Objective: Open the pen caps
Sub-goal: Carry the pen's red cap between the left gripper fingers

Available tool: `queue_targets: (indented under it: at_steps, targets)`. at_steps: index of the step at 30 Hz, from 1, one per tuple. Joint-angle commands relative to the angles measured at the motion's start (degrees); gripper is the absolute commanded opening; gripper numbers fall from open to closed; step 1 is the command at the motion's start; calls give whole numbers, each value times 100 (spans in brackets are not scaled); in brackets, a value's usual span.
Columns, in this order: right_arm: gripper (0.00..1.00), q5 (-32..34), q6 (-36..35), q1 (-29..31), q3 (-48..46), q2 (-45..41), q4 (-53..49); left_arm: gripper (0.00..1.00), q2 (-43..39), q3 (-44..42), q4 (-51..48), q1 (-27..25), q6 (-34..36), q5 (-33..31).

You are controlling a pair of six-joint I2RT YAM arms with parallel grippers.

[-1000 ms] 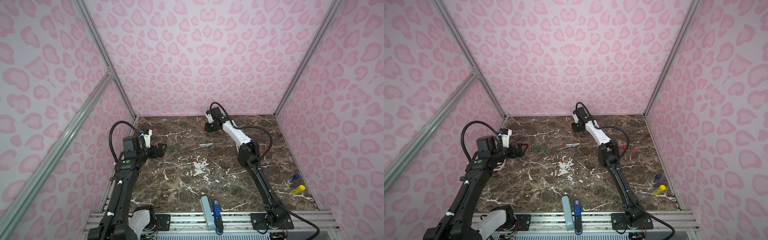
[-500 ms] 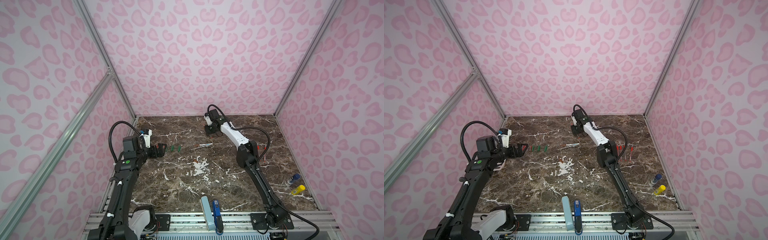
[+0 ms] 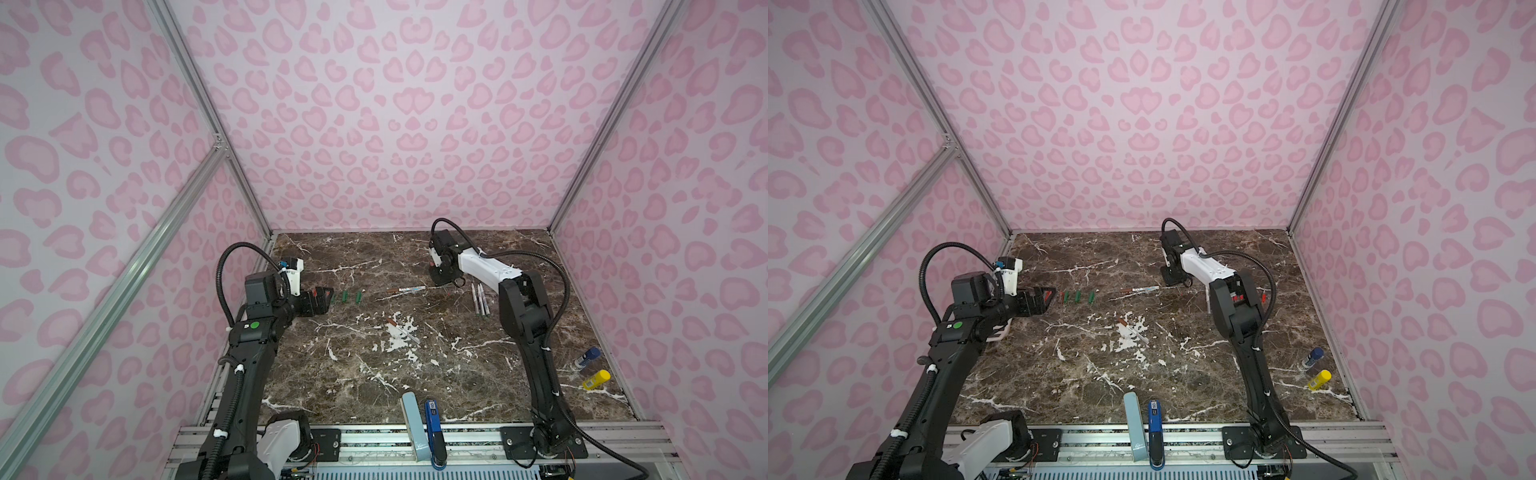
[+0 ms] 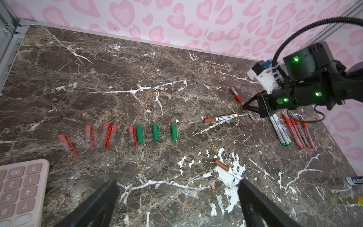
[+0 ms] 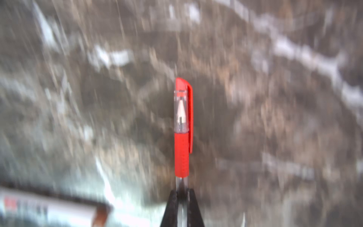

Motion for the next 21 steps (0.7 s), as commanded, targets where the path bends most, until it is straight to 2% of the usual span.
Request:
queue_targets:
  at_steps: [1, 5, 11, 17, 21]
  targets:
    - [2, -245, 320, -8, -1165, -574, 68, 98, 8, -9, 224, 10, -70, 161]
    - [2, -509, 585, 1, -2534, -1629, 725, 98, 37, 51, 193, -6, -129, 217]
    - [1, -908, 984, 105, -3909, -3207, 1511, 98, 56, 30, 268, -21, -289, 767]
    - [1, -1254, 1531, 512, -4672, -4552, 2281, 95, 145, -34, 496, -56, -551, 1424]
    - [2, -1470, 1967, 969, -4969, -5039, 3007, 93, 212, -22, 689, -241, -759, 1700]
